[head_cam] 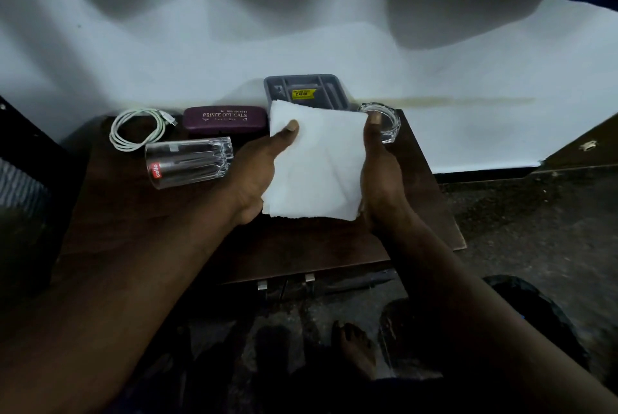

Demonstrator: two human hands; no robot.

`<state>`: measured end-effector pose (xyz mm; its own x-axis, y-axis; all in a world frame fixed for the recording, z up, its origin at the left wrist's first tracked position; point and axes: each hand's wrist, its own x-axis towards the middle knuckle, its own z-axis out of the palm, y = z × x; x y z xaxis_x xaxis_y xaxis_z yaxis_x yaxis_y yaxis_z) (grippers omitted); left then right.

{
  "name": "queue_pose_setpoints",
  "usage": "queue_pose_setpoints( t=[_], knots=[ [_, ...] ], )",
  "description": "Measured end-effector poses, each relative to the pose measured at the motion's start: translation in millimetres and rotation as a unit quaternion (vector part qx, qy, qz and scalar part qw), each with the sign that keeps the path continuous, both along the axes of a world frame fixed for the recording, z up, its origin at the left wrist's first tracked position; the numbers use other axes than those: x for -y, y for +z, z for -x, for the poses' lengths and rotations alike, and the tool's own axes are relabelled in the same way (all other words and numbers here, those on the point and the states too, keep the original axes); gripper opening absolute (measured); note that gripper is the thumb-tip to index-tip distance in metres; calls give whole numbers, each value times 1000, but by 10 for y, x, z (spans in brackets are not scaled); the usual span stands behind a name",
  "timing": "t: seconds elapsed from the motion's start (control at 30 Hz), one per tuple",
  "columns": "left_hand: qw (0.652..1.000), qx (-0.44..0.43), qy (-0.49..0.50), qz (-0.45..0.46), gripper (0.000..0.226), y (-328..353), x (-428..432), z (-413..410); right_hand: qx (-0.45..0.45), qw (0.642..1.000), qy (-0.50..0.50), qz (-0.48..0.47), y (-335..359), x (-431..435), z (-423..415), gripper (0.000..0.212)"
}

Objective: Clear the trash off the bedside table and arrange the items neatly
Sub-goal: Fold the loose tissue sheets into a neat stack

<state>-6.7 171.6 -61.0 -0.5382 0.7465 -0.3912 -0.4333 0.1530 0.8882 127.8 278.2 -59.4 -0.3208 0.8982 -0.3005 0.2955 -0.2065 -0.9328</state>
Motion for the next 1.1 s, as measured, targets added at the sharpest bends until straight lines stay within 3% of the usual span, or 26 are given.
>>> queue_pose_setpoints(
  t=[0.17,0.23,0.4,0.5,0.57,0.7,0.83,0.97,1.03,1.1],
  knots=[
    [997,24,-54,59,29,11,25,-13,28,999,-25,30,-37,14,-14,120],
    [996,28,-43,71,29,10,20,-12,42,998,-35,34,-14,7,-15,125],
    [996,64,-1,70,36,-6,19,28,64,998,-10,-2,-34,-41,-18,83],
    [994,54,12,91,50,-23,13,23,77,997,19,0,-60,14,1,70],
    [992,39,37,112,61,-3,-3,1,79,997,24,11,-107,26,27,78],
    [990,26,108,90,49,39,-32,15,82,996,25,-11,-124,39,34,80],
    [995,20,60,76,52,-19,-17,18,118,989,87,-33,-112,37,7,49],
    [996,-16,-9,92,21,-28,-3,69,89,992,95,0,-62,-3,-52,21],
    [996,-15,-27,86,23,-21,12,124,77,991,107,-14,11,-47,-65,8],
    [995,-19,-47,81,23,-14,19,182,72,991,111,-17,75,-85,-80,24]
  ],
)
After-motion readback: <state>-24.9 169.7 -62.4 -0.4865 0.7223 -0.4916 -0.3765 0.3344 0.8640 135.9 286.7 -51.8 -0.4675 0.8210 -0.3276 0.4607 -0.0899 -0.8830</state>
